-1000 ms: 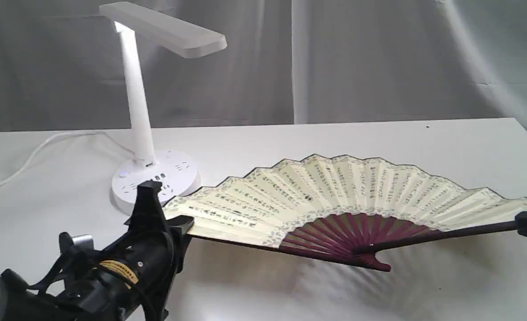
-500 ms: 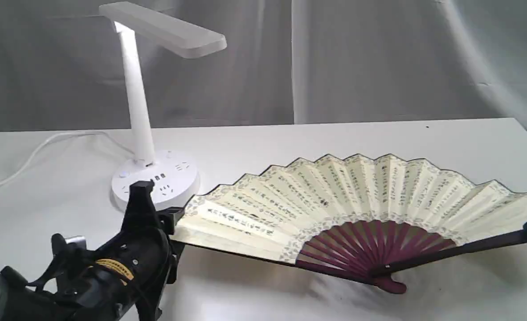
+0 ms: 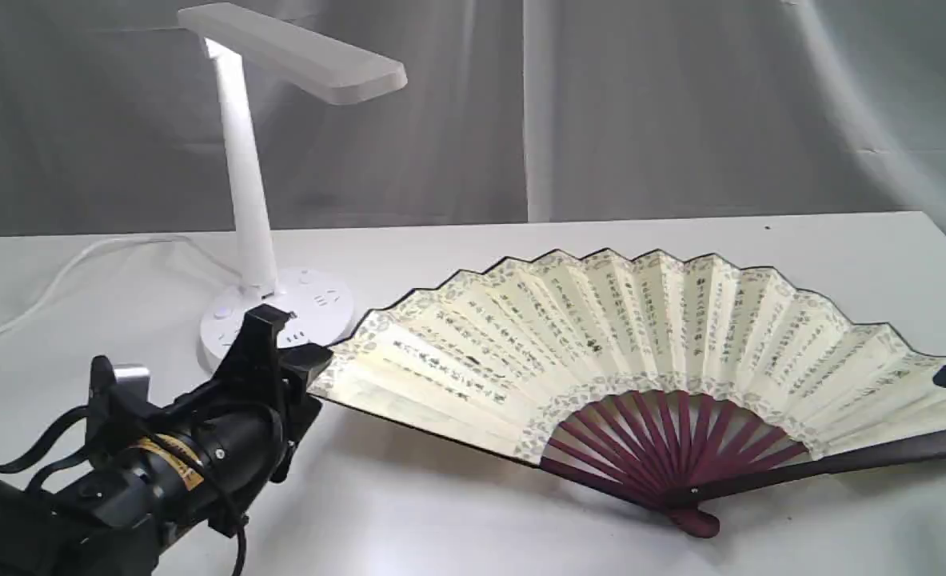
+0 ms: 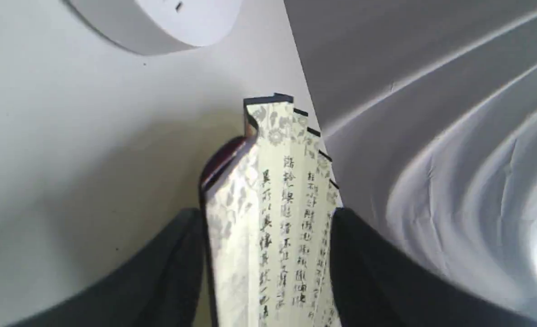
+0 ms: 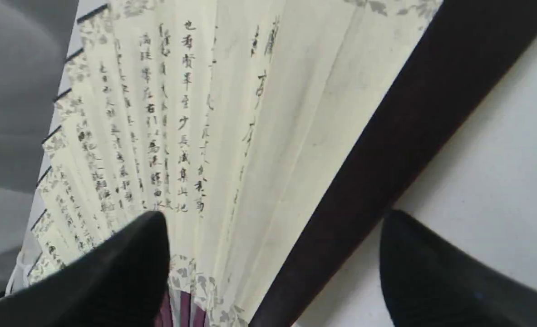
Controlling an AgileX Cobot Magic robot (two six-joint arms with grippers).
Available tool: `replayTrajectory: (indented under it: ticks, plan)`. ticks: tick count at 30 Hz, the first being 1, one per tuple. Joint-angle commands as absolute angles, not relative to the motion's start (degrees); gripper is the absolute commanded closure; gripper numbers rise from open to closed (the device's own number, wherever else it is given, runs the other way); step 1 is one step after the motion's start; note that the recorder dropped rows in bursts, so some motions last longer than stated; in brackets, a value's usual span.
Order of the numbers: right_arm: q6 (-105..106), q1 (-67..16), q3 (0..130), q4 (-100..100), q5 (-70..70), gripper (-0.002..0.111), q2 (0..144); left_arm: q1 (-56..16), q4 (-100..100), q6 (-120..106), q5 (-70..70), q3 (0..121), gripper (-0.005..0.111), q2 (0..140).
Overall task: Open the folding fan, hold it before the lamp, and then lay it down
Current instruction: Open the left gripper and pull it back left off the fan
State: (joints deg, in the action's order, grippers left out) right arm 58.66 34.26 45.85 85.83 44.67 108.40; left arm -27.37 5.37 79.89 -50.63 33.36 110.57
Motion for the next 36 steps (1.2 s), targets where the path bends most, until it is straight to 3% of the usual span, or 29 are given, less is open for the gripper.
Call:
replayTrajectory:
  ticks: [1, 9, 16, 22, 36]
  plan:
    - [58.5, 34.8, 46.1, 82.6, 44.3, 0.042, 108.4, -25.5, -1.8, 79.4, -51.5, 33.6, 0.063, 109.9]
    - [54.1, 34.7, 46.1, 75.1, 47.1, 0.043, 105.2, -22.0, -11.9, 79.6, -51.6, 33.6, 0.063, 109.9]
    - [49.2, 34.6, 46.1, 69.2, 47.9, 0.050, 97.9, -21.9, -13.0, 79.6, -51.8, 33.7, 0.063, 109.9]
    - [43.3, 30.3, 46.1, 61.4, 49.1, 0.051, 91.4, -21.9, -12.5, 79.6, -50.1, 33.9, 0.065, 109.9]
    - [38.3, 19.9, 46.1, 49.3, 48.6, 0.053, 86.5, -21.9, -29.5, 86.1, -25.8, 43.5, 0.065, 109.9]
